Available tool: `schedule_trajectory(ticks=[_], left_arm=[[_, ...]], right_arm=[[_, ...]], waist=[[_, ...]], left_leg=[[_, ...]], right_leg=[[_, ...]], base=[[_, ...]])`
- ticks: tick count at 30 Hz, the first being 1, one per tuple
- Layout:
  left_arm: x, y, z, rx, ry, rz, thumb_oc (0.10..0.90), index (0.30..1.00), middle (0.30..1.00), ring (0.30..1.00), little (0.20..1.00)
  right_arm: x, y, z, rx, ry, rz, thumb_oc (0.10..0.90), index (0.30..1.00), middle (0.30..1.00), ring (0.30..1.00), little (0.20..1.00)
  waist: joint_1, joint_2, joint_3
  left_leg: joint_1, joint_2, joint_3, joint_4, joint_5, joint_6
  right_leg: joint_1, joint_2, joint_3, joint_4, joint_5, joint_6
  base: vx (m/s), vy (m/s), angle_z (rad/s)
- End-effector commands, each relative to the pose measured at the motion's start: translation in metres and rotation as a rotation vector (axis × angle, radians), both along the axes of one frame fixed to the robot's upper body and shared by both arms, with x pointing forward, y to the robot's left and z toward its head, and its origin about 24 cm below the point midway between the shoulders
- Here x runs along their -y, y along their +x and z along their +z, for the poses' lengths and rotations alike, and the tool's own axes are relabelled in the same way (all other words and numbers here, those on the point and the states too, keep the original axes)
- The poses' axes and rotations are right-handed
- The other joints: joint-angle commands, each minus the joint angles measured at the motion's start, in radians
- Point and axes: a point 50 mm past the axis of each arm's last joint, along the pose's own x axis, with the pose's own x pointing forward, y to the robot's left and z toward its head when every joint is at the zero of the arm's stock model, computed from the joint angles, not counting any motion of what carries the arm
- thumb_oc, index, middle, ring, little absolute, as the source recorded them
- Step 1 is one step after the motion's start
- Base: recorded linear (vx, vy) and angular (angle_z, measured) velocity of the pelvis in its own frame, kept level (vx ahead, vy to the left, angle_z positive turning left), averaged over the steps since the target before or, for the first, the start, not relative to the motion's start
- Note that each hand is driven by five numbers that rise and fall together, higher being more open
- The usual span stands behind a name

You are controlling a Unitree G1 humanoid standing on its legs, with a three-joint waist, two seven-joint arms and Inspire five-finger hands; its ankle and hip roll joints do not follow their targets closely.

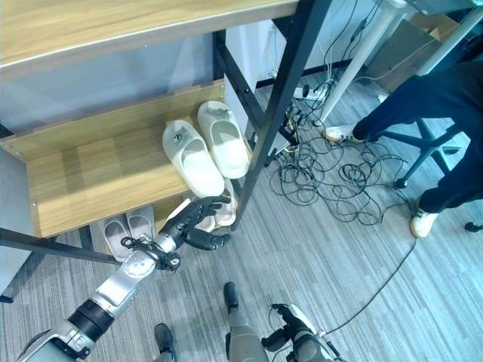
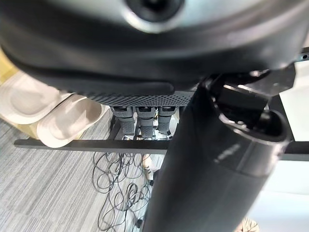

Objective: Arrange the slippers neatly on the shoe rack.

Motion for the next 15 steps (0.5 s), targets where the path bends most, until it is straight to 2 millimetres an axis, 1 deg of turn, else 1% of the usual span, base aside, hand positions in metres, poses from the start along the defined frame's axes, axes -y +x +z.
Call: schedule_trajectory(ticks=[1, 8, 15], left_arm=[[-0.0038, 0.0213, 0.0581, 0.274, -0.060, 0.020, 0.800, 0.900, 0.900, 0.900, 0.900], [-0.0125, 0.0245, 0.0633, 0.293, -0.075, 0.071, 0.800, 0.900, 0.900, 0.900, 0.900], [-0.0086, 0.0235, 0.0651, 0.292, -0.089, 0.042, 0.800, 0.900, 0.900, 0.900, 0.900]], right_arm=[[0.0065, -0.0016, 0.0010, 0.014, -0.022, -0.015, 0.800, 0.900, 0.900, 0.900, 0.900], [0.0065, -0.0030, 0.0003, 0.010, -0.021, -0.019, 0.800, 0.900, 0.900, 0.900, 0.900], [0.0061, -0.0015, 0.0009, 0.011, -0.022, -0.010, 0.800, 0.900, 0.900, 0.900, 0.900]], waist=[[0.003, -0.034, -0.029], [0.005, -0.035, -0.030], [0.006, -0.035, -0.030]], left_leg=[[-0.035, -0.011, -0.048, 0.002, 0.005, -0.008], [-0.036, -0.012, -0.049, 0.002, 0.005, -0.008], [-0.038, -0.011, -0.051, 0.002, 0.006, -0.008]], right_leg=[[0.053, -0.006, -0.064, 0.017, -0.114, 0.048], [0.054, -0.006, -0.064, 0.015, -0.114, 0.049], [0.054, -0.006, -0.064, 0.015, -0.113, 0.048]], base=[[0.00, 0.000, 0.00], [0.00, 0.000, 0.00], [0.00, 0.000, 0.00]])
